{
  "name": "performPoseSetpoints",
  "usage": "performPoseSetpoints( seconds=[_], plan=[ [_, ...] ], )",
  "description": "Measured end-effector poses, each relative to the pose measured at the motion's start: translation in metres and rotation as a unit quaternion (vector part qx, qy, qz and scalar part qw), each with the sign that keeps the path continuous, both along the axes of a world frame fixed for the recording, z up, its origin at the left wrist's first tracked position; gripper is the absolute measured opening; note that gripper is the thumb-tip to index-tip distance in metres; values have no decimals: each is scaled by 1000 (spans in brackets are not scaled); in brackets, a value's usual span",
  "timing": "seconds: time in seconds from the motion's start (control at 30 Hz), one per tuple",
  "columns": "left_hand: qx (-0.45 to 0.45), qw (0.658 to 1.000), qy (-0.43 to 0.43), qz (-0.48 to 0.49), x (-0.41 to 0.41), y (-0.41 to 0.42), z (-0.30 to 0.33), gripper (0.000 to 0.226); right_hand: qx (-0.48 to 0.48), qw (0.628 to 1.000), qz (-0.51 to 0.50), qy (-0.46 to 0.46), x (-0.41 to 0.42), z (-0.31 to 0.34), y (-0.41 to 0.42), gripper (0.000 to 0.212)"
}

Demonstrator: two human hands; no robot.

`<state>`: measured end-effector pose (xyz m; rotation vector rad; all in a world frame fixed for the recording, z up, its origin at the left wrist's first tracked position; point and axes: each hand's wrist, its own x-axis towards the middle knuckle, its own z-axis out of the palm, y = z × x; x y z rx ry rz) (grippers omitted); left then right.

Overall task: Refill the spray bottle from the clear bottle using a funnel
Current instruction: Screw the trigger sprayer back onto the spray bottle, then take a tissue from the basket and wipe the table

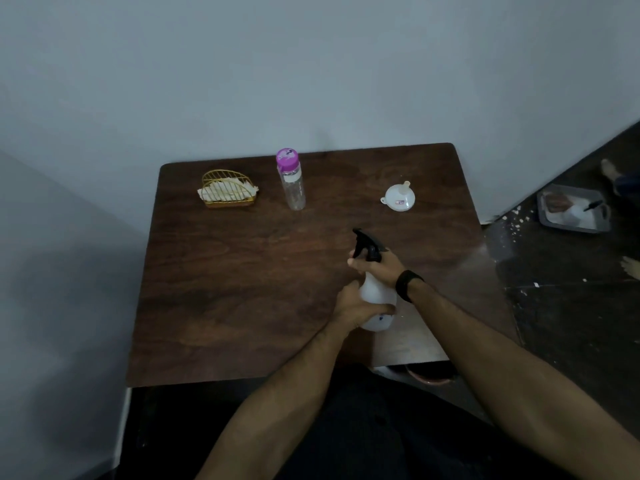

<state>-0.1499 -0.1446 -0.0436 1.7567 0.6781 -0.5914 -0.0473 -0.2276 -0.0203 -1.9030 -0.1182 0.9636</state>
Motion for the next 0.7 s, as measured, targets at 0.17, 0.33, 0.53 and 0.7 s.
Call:
performPoseSetpoints(
  seconds=[0.17,0.33,0.53,0.7],
  plan=[
    [94,991,-86,42,-5,50,5,73,-1,997,77,-32,1,15,45,33],
    [166,974,-95,123,-14,111,11,76,4,979,177,-100,-6,20,96,50],
    [247,943,-111,195,-30,180,7,86,-3,962,248,-112,-17,18,146,56],
    [276,919,-113,258,-44,222,2,84,-42,949,290,-114,-24,9,177,63]
  ],
)
